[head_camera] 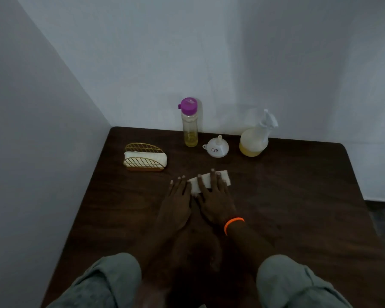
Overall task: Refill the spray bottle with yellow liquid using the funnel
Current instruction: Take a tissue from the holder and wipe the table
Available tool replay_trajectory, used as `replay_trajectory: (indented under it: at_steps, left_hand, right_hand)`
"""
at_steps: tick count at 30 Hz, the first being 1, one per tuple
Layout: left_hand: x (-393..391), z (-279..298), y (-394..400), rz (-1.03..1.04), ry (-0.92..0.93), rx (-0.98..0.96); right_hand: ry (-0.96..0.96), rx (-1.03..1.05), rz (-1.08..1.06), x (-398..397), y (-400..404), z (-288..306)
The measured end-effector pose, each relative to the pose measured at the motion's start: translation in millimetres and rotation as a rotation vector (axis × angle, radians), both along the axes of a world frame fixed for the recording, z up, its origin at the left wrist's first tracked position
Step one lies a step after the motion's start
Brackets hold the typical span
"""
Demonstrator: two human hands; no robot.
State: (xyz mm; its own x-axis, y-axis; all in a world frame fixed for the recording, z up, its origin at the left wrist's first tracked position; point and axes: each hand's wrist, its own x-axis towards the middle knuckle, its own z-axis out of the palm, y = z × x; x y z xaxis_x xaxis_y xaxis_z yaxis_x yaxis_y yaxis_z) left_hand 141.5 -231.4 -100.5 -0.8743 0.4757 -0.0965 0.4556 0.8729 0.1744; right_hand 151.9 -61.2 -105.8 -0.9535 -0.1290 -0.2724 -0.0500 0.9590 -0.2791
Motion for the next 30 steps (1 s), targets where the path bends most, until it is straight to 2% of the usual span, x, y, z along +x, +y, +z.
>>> replay_trajectory:
  at_steps: [3, 5, 7, 12, 17, 22, 26, 28, 30]
  left_hand:
    - [5.2, -0.1, -16.5, 0.035, -0.039, -0.012]
    - [10.6, 4.3, -19.3, 0.046, -0.075, 0.010]
    - [15.3, 11.1, -18.2, 0.060, -0.089, 0.029]
    - [23.2, 20.6, -8.9, 0.091, -0.069, 0.083]
    - [33.4, 20.4, -16.7, 0.089, -0.036, 0.073]
    - [48.5, 19.9, -50.6, 0.142, -0.068, 0.005]
    - [59.5, 19.9, -82.6, 0.084, -0.082, -0.094]
    - [63.2, 21.8, -91.0, 0.072, -0.083, -0.135]
    - [66.3, 24.6, -95.3, 0.078, -0.087, -0.123]
  right_hand:
    - [0.033, 0.026, 0.198, 13.4, -11.7, -2.7]
    - [0.046, 0.047, 0.233, 24.9, 1.8, -3.3]
    - [0.042, 0.074, 0.148, 33.2, 25.1, 0.5]
    - [-0.068, 0.118, -0.263, 51.6, 81.6, 11.3]
    - [-0.106, 0.063, -0.413, 64.2, 50.4, 16.3]
    - [-0.039, 0.065, -0.217, 73.8, -41.0, 10.4]
    - [0.004, 0.059, 0.135, 94.2, -108.8, 1.2]
    - [0.024, 0.066, 0.264, 102.6, -114.9, -4.5]
    - [0.069, 0.081, 0.294, 108.4, -101.8, -3.2]
